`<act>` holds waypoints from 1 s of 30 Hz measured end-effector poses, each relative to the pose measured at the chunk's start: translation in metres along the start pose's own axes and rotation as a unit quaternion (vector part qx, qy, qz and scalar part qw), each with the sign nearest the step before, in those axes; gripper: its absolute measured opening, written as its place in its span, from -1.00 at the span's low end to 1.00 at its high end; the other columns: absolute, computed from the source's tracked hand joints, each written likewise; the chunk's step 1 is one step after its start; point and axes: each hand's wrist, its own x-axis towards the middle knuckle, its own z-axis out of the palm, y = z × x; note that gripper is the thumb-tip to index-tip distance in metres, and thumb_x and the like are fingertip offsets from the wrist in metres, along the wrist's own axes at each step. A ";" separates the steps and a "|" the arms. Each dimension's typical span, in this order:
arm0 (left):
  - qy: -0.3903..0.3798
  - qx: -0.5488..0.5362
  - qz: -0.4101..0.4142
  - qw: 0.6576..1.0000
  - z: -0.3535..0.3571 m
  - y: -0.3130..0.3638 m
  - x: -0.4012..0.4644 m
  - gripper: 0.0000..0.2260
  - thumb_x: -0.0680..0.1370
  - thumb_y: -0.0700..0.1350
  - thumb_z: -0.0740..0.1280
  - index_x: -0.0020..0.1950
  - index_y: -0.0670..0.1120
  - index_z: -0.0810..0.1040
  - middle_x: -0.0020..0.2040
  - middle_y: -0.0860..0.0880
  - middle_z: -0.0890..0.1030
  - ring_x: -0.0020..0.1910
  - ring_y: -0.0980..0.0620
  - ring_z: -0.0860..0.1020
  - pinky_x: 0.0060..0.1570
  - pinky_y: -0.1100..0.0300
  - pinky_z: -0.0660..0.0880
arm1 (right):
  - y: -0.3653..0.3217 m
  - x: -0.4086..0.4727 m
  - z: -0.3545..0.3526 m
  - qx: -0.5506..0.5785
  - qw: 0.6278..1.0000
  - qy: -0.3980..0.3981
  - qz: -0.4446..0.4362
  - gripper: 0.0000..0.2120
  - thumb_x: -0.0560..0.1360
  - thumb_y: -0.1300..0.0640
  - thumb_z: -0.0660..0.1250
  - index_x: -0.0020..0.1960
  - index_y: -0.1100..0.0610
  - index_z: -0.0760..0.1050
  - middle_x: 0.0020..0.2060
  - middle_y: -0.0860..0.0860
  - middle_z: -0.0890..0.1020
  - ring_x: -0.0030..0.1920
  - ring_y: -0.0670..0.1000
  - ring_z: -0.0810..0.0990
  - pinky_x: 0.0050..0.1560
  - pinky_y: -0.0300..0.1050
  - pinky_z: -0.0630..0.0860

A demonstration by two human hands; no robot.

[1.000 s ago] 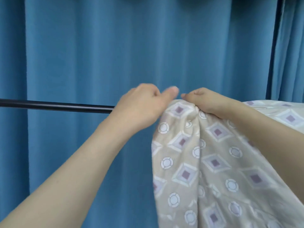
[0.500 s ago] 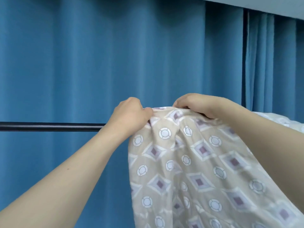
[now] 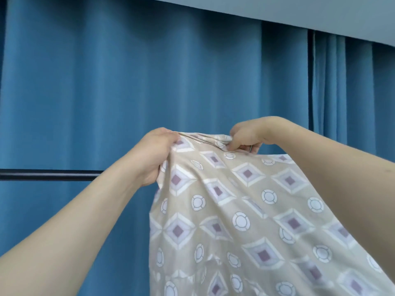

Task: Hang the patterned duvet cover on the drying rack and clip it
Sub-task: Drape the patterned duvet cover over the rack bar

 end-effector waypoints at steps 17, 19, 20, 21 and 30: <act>0.188 -0.166 -0.024 0.968 0.002 -0.016 0.033 -0.79 0.51 -0.32 0.06 0.06 -0.20 0.42 -0.17 -0.10 0.54 -0.32 -0.03 0.53 -0.34 0.21 0.46 | 0.008 -0.010 0.027 0.100 0.990 -0.094 -0.038 -0.72 0.53 0.15 0.29 0.23 0.01 0.48 0.06 0.04 0.66 -0.01 0.08 0.68 0.02 0.00 0.62; 0.184 -0.090 0.011 0.979 0.008 -0.015 0.031 -0.88 0.50 -0.29 0.07 -0.12 -0.13 0.37 -0.33 -0.04 0.45 -0.43 0.00 0.39 -0.44 0.29 0.33 | 0.034 -0.021 0.015 0.075 0.984 -0.156 0.029 -0.70 0.52 0.01 0.30 0.21 0.09 0.57 0.06 0.06 0.69 0.04 0.10 0.68 0.13 0.06 0.58; 0.164 -0.047 0.037 0.985 0.011 -0.014 0.029 -0.88 0.49 -0.26 0.10 -0.23 -0.12 0.33 -0.41 -0.03 0.39 -0.48 0.00 0.33 -0.45 0.29 0.29 | 0.048 -0.026 0.009 0.064 0.981 -0.175 0.062 -0.67 0.51 -0.06 0.32 0.17 0.09 0.61 0.05 0.05 0.70 0.05 0.10 0.68 0.18 0.06 0.55; 0.129 0.004 0.055 0.990 0.016 -0.014 0.027 -0.84 0.49 -0.19 0.14 -0.31 -0.11 0.31 -0.48 -0.03 0.36 -0.49 -0.01 0.30 -0.41 0.25 0.28 | 0.061 -0.031 0.004 0.047 0.979 -0.178 0.089 -0.66 0.49 -0.11 0.35 0.12 0.09 0.64 0.03 0.04 0.70 0.05 0.09 0.68 0.21 0.04 0.53; -0.201 0.398 -0.045 0.894 0.032 -0.001 0.015 -0.76 0.41 0.07 0.53 -0.18 -0.08 0.60 -0.27 -0.03 0.66 -0.30 -0.02 0.61 -0.19 0.15 0.54 | 0.108 -0.031 0.009 0.029 0.999 0.016 -0.030 -0.67 0.55 -0.08 0.33 -0.27 0.13 0.55 -0.38 -0.01 0.54 -0.30 0.03 0.46 -0.11 -0.11 0.43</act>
